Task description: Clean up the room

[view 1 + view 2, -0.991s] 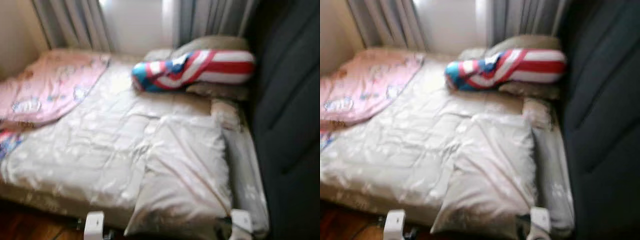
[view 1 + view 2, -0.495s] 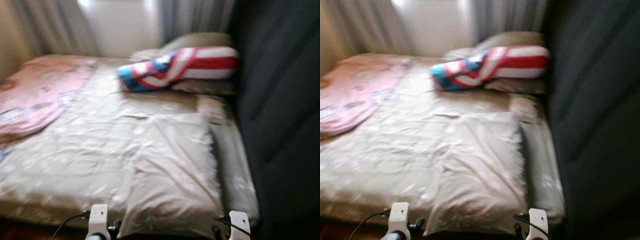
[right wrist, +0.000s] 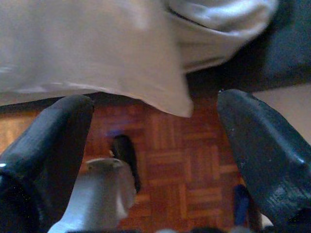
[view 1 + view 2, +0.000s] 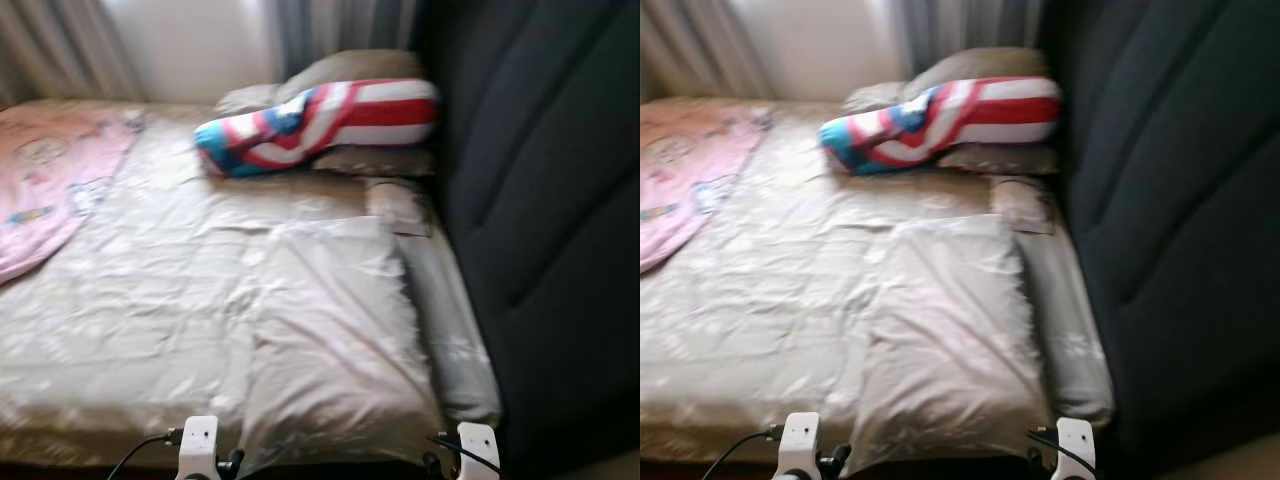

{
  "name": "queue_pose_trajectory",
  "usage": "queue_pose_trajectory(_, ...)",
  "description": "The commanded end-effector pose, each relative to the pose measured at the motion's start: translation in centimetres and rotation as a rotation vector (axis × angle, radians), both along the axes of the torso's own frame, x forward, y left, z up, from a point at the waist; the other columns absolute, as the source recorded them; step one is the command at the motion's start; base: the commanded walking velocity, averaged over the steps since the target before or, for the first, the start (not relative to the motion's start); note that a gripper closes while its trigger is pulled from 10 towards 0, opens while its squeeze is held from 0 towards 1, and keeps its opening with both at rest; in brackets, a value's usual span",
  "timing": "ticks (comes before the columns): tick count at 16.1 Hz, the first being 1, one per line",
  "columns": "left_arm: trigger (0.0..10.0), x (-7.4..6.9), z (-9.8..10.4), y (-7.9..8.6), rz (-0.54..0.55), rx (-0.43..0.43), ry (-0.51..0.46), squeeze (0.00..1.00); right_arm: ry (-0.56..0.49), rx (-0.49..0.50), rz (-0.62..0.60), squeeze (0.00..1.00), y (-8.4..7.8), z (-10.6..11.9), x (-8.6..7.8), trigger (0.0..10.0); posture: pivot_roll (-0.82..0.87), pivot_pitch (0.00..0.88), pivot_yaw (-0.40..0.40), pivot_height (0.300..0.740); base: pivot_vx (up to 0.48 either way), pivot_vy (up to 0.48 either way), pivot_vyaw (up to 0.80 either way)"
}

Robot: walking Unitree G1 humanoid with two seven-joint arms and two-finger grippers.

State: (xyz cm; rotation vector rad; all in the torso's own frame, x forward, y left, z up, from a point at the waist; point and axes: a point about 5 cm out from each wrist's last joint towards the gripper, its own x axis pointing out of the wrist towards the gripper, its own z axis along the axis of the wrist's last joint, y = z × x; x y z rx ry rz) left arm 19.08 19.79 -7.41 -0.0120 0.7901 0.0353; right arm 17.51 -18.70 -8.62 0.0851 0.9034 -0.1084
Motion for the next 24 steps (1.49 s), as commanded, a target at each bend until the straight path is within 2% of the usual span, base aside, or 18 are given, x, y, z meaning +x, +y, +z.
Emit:
queue_pose_trajectory(1, 10.0, -0.1, 0.0, 0.2, -0.012, 0.018, -0.002, 0.00, 0.003, -0.003, 0.004, 0.00, -0.1, -0.1, -0.2, 10.0, -0.04, 0.017, -0.014, 0.740, 0.000, 0.000, 0.00)
queue_pose_trajectory(10, 10.0, 2.7, 1.6, -1.3, -0.043, -0.001, -0.120, 0.00, -0.052, 0.007, -0.001, 0.00, 0.2, 0.4, 0.7, 10.0, -0.05, 0.022, -0.007, 0.740, 0.000, 0.000, 0.00)
queue_pose_trajectory(12, 10.0, 3.8, 2.4, -1.3, -0.032, -0.001, -0.191, 0.00, -0.127, 0.010, 0.015, 0.00, 0.4, 1.2, 2.1, 10.0, -0.04, 0.023, -0.008, 0.740, 0.000, 0.000, 0.00)
queue_pose_trajectory(14, 10.0, 5.7, 4.1, -1.3, -0.028, -0.008, -0.305, 0.00, -0.300, 0.018, 0.030, 0.00, 0.5, 3.4, 5.1, 10.0, -0.05, 0.027, -0.008, 0.740, 0.000, 0.000, 0.00)
queue_pose_trajectory(17, 10.0, 6.9, 5.5, -1.2, -0.031, -0.019, -0.419, 0.00, -0.449, 0.029, 0.056, 0.00, 0.7, 5.4, 7.2, 10.0, -0.06, 0.026, -0.009, 0.740, 0.000, 0.000, 0.00)
queue_pose_trajectory(20, 10.0, 7.3, 6.9, -1.2, -0.068, -0.011, -0.545, 0.00, -0.557, 0.022, 0.055, 0.00, 0.7, 6.7, 8.0, 10.0, -0.06, 0.033, -0.006, 0.740, 0.000, 0.000, 0.00)
queue_pose_trajectory(22, 10.0, 7.0, 7.5, -1.1, -0.148, 0.001, -0.594, 0.00, -0.583, 0.025, 0.048, 0.00, 0.8, 6.8, 7.7, 10.0, -0.05, 0.027, 0.001, 0.740, 0.000, 0.000, 0.00)
queue_pose_trajectory(23, 10.0, 6.6, 7.6, -0.8, -0.193, 0.032, -0.599, 0.00, -0.581, 0.026, 0.045, 0.00, 0.9, 6.7, 7.6, 10.0, -0.05, 0.032, 0.001, 0.740, 0.000, 0.000, 0.00)
queue_pose_trajectory(24, 10.0, 6.1, 7.8, 0.5, -0.179, 0.088, -0.597, 0.00, -0.576, 0.025, 0.044, 0.00, 0.9, 6.6, 7.5, 10.0, -0.05, 0.019, 0.006, 0.740, 0.000, 0.000, 0.00)
